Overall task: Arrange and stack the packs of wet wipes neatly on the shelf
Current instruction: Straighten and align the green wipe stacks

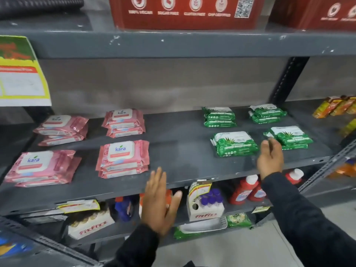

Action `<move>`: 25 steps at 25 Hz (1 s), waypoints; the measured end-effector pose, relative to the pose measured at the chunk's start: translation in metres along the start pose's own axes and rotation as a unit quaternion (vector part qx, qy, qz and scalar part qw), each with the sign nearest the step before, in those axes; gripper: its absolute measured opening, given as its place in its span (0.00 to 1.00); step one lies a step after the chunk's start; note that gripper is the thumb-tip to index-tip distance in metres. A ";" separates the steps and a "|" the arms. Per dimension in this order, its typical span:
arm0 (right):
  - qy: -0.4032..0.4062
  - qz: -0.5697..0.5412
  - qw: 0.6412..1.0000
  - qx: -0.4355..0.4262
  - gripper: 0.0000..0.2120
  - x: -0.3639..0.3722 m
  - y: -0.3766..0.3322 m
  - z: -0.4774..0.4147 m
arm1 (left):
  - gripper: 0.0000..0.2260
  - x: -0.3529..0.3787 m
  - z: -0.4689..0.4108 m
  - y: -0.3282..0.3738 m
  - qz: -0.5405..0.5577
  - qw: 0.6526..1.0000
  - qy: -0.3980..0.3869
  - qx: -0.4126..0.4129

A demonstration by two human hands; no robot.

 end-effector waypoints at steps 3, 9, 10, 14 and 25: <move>-0.060 -0.022 0.994 0.088 0.25 0.001 -0.002 -0.033 | 0.31 0.046 -0.044 0.057 0.193 0.967 -0.066 -0.151; -0.205 -0.051 0.962 0.174 0.40 0.014 0.002 -0.049 | 0.28 0.117 -0.101 0.130 0.274 0.908 -0.101 -0.299; -0.225 -0.053 0.958 0.169 0.33 0.016 0.001 -0.047 | 0.29 0.126 -0.101 0.135 0.272 0.905 -0.094 -0.313; -0.255 -0.083 0.953 0.143 0.24 0.022 0.012 -0.046 | 0.42 0.152 -0.100 0.129 0.274 0.886 -0.034 -0.372; -0.355 0.278 0.742 -0.496 0.27 0.054 -0.009 -0.036 | 0.25 0.122 -0.076 0.063 -0.254 0.961 0.063 -0.084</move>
Point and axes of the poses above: each hand's wrist, its own z-axis away from the middle knuckle, its own x-axis out of the palm, y = z × x, the point moved 1 cm from there along -z, towards the middle knuckle, and after that the axes turned 15 degrees about y, right-handed, at the moved point
